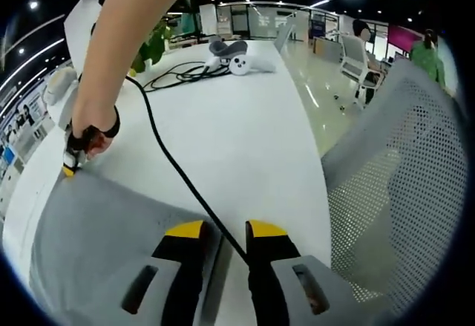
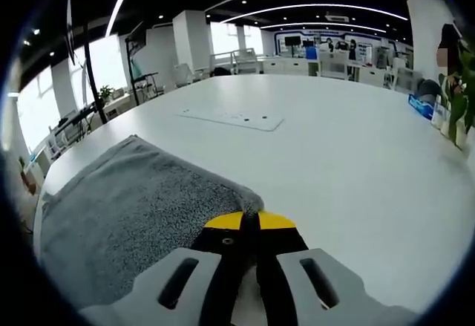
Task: Fold the towel on the table until its edges align and the towel forms a compact rectangular stack.
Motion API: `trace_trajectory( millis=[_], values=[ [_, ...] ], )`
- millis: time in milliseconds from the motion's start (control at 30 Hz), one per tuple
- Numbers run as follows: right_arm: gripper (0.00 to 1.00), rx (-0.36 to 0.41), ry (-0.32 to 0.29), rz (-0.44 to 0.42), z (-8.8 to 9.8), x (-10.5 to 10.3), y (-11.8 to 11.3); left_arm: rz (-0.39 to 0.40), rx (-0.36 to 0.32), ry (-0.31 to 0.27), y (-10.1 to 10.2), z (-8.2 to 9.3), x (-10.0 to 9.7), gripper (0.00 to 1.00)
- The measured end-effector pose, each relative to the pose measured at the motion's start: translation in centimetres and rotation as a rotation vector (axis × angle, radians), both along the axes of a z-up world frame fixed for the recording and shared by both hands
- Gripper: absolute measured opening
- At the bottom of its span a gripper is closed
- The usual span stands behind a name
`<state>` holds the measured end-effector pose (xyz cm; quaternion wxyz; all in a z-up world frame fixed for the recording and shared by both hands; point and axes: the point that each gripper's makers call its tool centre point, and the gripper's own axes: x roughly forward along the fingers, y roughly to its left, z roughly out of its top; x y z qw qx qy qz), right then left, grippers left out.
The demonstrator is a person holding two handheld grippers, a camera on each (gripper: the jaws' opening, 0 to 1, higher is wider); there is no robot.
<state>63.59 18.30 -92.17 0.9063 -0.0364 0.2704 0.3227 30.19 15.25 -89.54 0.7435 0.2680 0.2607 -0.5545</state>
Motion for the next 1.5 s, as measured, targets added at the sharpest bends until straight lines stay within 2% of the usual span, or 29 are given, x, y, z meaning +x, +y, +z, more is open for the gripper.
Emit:
trace_trajectory(
  millis=[333,500,933,1233,1500],
  values=[
    [0.02,0.007,-0.002,-0.005,0.2,-0.2,0.0,0.065,-0.01,-0.028,1.9,1.6,1.3,0.21],
    [0.02,0.009,0.0,-0.008,0.3,-0.4,0.1,0.065,0.031,-0.028,2.6,0.4,1.7,0.2],
    [0.02,0.026,-0.003,-0.021,0.5,-0.6,0.2,-0.003,0.057,-0.019,1.2,-1.2,0.5,0.19],
    [0.02,0.034,-0.004,-0.023,0.1,0.0,-0.2,-0.004,0.043,-0.012,0.3,-1.2,0.7,0.18],
    [0.02,0.039,-0.008,-0.025,0.3,-0.3,0.0,0.017,0.043,-0.003,0.2,-1.8,1.0,0.14]
  ],
)
